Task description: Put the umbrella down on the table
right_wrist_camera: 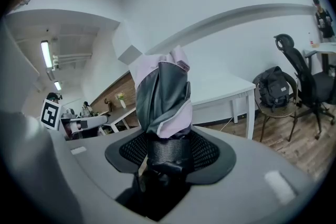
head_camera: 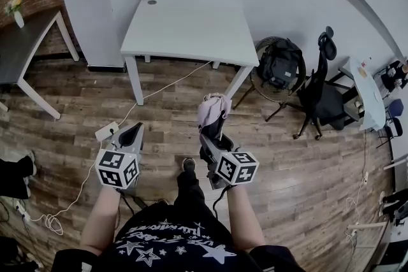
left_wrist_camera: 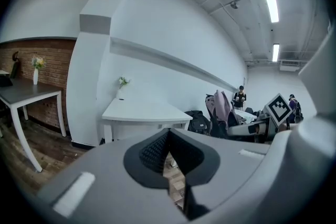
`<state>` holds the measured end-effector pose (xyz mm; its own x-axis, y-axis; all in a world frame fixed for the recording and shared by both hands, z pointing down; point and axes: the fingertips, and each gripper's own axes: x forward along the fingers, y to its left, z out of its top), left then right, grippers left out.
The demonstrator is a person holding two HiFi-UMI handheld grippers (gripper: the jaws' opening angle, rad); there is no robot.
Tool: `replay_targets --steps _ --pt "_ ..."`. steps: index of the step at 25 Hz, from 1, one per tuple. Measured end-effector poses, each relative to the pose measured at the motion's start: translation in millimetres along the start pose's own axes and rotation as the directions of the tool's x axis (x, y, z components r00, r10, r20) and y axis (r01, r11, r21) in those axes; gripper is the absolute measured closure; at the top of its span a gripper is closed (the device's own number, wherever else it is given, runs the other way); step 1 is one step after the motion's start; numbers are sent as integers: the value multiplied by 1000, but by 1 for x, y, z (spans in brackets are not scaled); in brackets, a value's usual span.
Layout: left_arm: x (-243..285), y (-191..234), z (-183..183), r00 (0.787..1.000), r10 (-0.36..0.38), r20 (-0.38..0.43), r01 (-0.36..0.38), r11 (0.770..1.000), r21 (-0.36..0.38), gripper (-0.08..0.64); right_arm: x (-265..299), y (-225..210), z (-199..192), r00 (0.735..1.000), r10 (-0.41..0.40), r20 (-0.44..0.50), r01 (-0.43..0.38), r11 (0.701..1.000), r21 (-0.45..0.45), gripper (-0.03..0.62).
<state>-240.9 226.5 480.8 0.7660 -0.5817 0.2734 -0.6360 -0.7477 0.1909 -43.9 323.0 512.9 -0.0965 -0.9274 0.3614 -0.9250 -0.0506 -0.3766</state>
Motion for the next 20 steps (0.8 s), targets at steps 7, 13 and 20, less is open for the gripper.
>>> replay_targets --steps 7,13,20 --pt "7 10 -1 1000 10 4 -10 1000 -20 557 12 -8 3 1000 1 -5 -1 1000 11 348" --pt "34 22 9 1000 23 -2 -23 999 -23 557 39 -28 18 1000 4 -18 -3 999 45 347" --pt "86 41 28 998 58 -7 -59 998 -29 557 87 -62 55 999 29 -16 -28 997 67 347"
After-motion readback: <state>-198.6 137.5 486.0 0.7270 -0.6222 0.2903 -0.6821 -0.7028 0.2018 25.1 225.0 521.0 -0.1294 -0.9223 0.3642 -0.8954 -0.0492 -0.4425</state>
